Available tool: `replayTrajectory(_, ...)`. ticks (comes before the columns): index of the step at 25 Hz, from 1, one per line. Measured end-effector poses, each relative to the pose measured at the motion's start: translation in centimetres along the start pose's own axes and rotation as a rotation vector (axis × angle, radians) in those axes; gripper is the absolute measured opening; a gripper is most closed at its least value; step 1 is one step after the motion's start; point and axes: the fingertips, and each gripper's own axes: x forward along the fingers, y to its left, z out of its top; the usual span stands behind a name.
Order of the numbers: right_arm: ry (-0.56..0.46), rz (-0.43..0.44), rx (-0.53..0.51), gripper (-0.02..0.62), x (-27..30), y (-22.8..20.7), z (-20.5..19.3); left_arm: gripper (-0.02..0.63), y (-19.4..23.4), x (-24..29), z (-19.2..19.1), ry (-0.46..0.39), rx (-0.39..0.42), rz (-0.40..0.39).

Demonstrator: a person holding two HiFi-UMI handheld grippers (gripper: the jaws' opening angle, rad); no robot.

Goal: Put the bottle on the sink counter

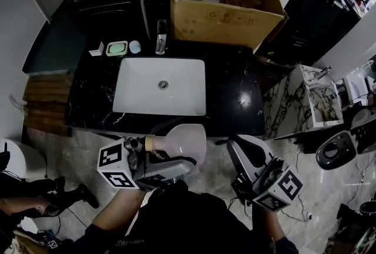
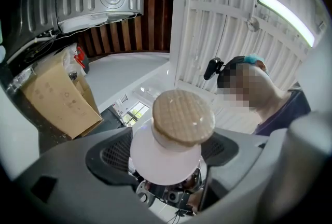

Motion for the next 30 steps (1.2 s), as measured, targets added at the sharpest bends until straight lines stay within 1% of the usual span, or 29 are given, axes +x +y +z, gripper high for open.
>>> replayTrajectory(2,-0.003,-0.003,0.000,0.026,0.9,-0.1,0.2,0.387,0.6,-0.2,0.7,0.005,0.003,0.002)
replayTrajectory(7,0.034,-0.021,-0.035,0.027,1.9,-0.9,-0.9,0.387,1.7,-0.7,1.5,0.022,0.009,0.008)
replayTrajectory(23,0.024,-0.023,-0.042,0.026,4.6,-3.2,-0.5,0.387,4.5,-0.2,3.2,0.042,0.031,0.015)
replayTrajectory(30,0.025,-0.004,-0.025,0.026,5.5,-5.7,-0.2,0.387,6.8,0.9,3.5,0.050,0.046,0.048)
